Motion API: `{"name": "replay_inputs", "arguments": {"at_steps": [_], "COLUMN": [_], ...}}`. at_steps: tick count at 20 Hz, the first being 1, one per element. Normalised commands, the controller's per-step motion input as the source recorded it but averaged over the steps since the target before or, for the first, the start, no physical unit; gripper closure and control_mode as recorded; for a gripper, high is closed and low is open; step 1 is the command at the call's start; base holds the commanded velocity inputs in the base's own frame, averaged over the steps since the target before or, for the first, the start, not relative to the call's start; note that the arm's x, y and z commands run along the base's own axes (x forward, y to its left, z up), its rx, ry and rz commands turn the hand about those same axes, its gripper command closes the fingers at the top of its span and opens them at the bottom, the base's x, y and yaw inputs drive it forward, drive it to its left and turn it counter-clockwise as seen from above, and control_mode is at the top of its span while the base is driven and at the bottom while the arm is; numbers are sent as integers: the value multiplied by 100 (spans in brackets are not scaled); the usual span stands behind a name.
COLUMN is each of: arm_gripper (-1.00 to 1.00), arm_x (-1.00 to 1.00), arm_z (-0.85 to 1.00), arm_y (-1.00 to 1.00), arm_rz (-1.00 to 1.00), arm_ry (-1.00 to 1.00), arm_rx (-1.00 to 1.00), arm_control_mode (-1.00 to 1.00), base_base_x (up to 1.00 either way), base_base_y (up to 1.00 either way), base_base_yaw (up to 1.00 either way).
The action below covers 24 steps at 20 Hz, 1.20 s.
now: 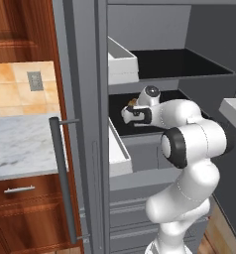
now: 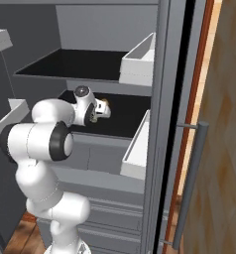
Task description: Pick the egg and butter from the fridge and place them by the bowl for mixing.
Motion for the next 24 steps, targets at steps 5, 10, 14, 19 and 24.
{"name": "replay_inputs", "arguments": {"at_steps": [5, 10, 14, 19, 24], "arm_gripper": [100, 100, 100, 100, 100], "arm_x": [-57, -53, -72, -74, -74], "arm_z": [-24, 24, 26, 23, 28], "arm_y": [0, -7, -17, -9, -15], "arm_rz": [0, -2, 0, 0, 1], "arm_ry": [6, 0, 0, 0, 0], "arm_rx": [0, 0, 0, 3, 1], "arm_control_mode": [-100, -100, -100, -100, -100], "base_base_x": [0, 0, 0, 0, 0], "base_base_y": [0, 0, 0, 0, 0], "base_base_yaw": [0, 0, 0, 0, 0]}}
